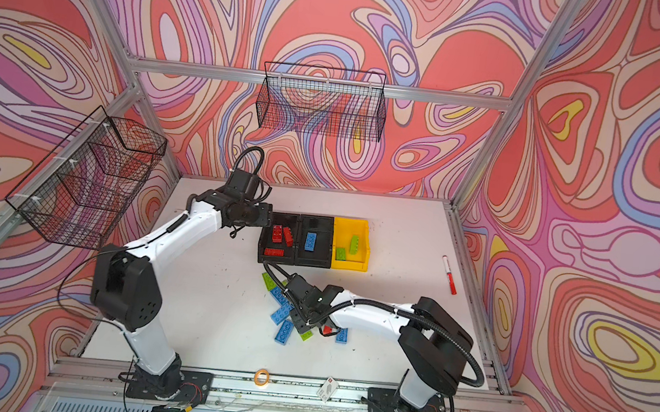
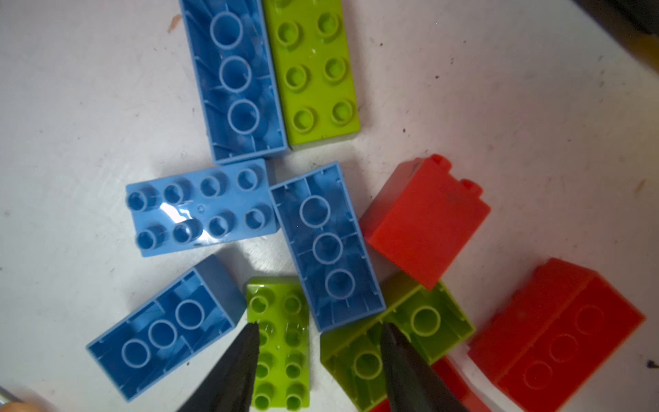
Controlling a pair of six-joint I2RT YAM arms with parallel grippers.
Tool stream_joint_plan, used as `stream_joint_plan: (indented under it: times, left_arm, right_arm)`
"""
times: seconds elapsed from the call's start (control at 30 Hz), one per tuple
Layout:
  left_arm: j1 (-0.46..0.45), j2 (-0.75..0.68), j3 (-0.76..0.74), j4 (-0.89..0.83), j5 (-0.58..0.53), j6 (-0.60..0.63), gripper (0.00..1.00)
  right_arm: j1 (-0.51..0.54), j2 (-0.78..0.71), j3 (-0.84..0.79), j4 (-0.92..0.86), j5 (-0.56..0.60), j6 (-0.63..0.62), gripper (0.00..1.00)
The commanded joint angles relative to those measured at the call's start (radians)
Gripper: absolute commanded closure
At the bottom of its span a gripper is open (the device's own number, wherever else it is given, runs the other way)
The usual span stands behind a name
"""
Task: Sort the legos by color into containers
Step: 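Drop the red brick in the black bin while the right gripper grasps a blue brick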
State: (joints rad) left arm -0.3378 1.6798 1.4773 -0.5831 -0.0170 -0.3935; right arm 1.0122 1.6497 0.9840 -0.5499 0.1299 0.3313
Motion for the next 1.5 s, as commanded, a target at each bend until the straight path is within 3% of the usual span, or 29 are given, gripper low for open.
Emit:
stream_joint_plan:
  times: [0.0,0.23,0.47,0.7,1.47]
  left_arm:
    - [0.023,-0.149,-0.111,0.006,-0.040,-0.023,0.30]
    - [0.028,-0.401,-0.375,-0.018,-0.078,-0.062,0.30]
    - [0.029,-0.526,-0.522,-0.043,-0.091,-0.115,0.30]
    - [0.028,-0.537,-0.560,-0.034,-0.075,-0.141,0.31]
    - [0.032,-0.526,-0.578,-0.036,-0.093,-0.129,0.31]
  right_arm:
    - [0.005,0.033,0.027,-0.006,0.038,-0.029,0.41]
    - [0.005,0.056,0.056,-0.012,0.079,-0.061,0.41]
    - [0.005,0.056,0.099,-0.030,0.091,-0.101,0.41]
    - [0.005,0.100,0.137,-0.037,0.092,-0.146,0.41]
    - [-0.044,0.162,0.078,0.043,0.091,-0.118,0.45]
